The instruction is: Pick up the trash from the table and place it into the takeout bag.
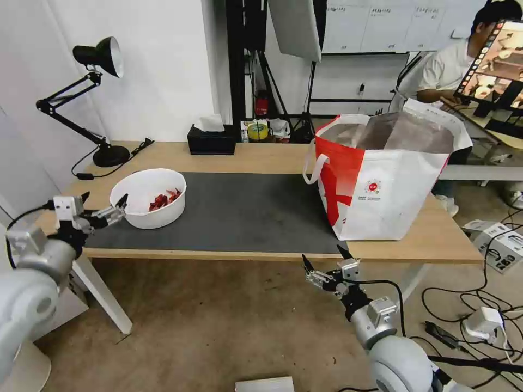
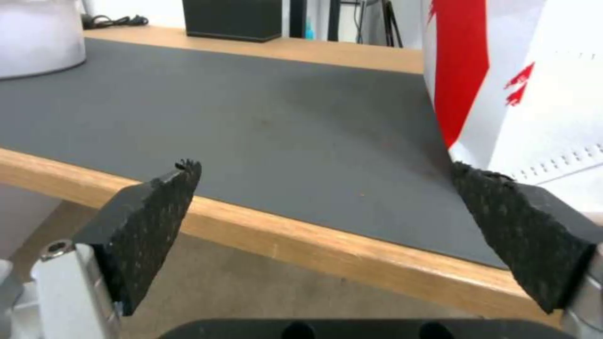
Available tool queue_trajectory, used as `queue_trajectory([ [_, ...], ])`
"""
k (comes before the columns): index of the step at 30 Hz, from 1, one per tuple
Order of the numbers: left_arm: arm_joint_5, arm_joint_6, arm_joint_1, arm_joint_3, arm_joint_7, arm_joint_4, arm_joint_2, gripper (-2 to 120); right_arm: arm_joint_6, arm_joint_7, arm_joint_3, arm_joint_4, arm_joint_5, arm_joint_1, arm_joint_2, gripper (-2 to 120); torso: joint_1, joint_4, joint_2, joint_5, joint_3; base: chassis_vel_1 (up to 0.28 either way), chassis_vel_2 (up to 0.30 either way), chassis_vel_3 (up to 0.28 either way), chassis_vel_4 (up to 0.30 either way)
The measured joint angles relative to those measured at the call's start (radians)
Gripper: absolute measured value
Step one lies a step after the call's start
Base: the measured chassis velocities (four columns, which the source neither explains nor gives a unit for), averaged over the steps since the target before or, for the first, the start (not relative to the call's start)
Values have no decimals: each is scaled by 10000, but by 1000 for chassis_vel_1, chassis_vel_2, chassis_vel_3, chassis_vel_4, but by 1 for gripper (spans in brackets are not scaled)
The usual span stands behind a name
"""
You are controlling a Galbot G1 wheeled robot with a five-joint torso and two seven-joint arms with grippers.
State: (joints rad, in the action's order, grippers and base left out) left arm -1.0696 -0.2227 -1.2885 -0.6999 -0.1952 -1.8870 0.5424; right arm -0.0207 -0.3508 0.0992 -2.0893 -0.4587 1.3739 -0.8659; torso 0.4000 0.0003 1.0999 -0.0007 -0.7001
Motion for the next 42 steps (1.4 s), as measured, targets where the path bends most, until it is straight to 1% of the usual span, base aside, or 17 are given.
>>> queue_trajectory([
  [1,0,0,0,0,0,0,0,100,0,0,0,0,0,0,0,100,0,0,0,0,0,0,0,0,0],
  [3,-817,-327,1056,718,3,849,-502,100,0,1,0,0,-3,-1,0,100,1,-5,0,8,-1,0,0,0,0],
  [4,-817,-327,1056,718,3,849,-502,100,0,1,0,0,-3,-1,0,100,1,-5,0,8,-1,0,0,0,0],
  [5,-1092,-457,1536,1116,41,1280,-695,100,-1,1,0,0,-4,-1,0,100,1,-4,0,6,-1,0,0,0,0],
  [7,-1219,-537,2384,1731,416,2026,-865,100,-1,4,0,1,-5,-2,1,100,1,-2,0,5,0,0,0,0,0],
  [8,-1219,-537,2384,1731,416,2026,-865,100,-1,4,0,1,-5,-2,1,100,1,-2,0,5,0,0,0,0,0],
  [10,-1484,-873,3268,2292,631,2615,-893,100,-1,6,0,1,-6,-3,1,100,1,-1,0,4,1,0,0,0,0],
  [11,-1484,-873,3268,2292,631,2615,-893,100,-1,6,0,1,-6,-3,1,100,1,-1,0,4,1,0,0,0,0],
  [14,-1670,-1583,4623,3475,686,3365,-805,100,-1,7,0,1,-6,-2,1,100,1,-2,-1,5,0,0,0,0,0],
  [18,-1679,-1946,5304,4004,691,3681,-641,100,-1,7,0,2,-6,-3,1,100,2,-4,-1,5,0,0,0,0,0],
  [22,-1737,-3081,6106,4690,1073,4182,-413,100,-1,8,0,1,-6,-3,2,100,1,-3,0,6,0,0,0,0,0],
  [23,-1737,-3081,6106,4690,1073,4182,-413,100,-1,8,0,1,-6,-3,2,100,1,-3,0,6,0,0,0,0,0],
  [25,-1729,-3837,6465,4865,1306,4436,-284,100,-1,7,-1,1,-6,-3,2,100,1,-2,0,6,0,0,0,0,0],
  [30,-1666,-4573,7097,5413,1370,4783,-246,100,-1,7,0,2,-7,-3,2,100,0,-2,0,6,0,0,0,0,0],
  [31,-1666,-4573,7097,5413,1370,4783,-246,100,-1,7,0,2,-7,-3,2,100,0,-2,0,6,0,0,0,0,0],
  [33,-1653,-5066,7624,5868,1370,5037,-218,100,-1,7,0,2,-6,-3,1,100,-1,-2,1,6,0,0,0,0,0],
  [42,-1737,-5215,8802,7117,1415,5891,-69,100,-1,7,0,2,-7,-3,2,100,0,-2,2,7,2,0,0,0,0],
])
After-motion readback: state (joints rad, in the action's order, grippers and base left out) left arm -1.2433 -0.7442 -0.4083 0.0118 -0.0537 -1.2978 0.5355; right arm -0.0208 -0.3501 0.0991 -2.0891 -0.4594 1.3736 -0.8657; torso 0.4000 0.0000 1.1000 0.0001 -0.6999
